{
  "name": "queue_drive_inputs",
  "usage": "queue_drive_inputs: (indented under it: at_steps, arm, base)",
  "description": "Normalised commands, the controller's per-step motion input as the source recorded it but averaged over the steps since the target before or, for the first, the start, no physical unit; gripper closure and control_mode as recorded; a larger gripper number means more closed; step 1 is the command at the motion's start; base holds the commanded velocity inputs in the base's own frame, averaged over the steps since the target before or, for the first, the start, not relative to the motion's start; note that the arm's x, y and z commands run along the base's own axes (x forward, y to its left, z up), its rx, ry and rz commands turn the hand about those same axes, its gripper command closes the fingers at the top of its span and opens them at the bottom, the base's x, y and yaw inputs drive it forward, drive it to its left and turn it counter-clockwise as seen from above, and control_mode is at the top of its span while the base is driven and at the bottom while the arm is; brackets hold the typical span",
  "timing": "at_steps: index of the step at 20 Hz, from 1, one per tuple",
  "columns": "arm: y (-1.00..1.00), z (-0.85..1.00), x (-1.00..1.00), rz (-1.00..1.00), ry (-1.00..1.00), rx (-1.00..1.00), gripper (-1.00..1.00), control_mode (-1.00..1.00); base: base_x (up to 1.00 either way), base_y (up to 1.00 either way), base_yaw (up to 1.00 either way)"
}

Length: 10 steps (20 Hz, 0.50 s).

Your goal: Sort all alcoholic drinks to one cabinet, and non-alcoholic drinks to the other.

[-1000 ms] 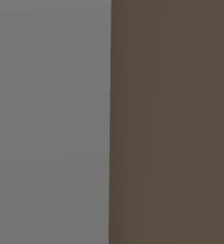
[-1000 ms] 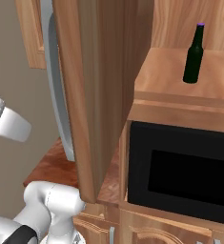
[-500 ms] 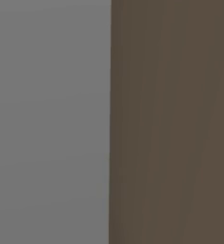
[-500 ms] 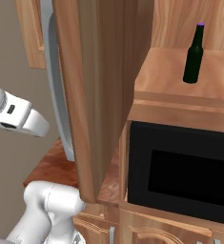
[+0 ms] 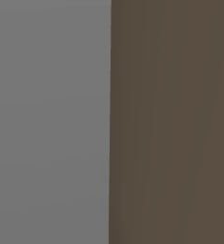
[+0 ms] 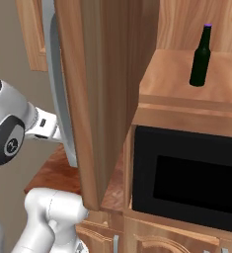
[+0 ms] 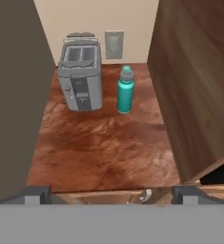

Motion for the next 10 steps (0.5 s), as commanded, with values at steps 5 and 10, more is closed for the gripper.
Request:
queue_drive_inputs:
  at_steps: [5,10]
  arm:
    - [-0.18,-0.24,0.18,0.0,-0.08,-0.01,-1.0,-1.0]
    - [-0.22,-0.1,0.09,0.0,-0.09,-0.02,-1.0,-1.0]
  base:
    - [0.0,0.0,0.0]
    - [0.0,0.0,0.0]
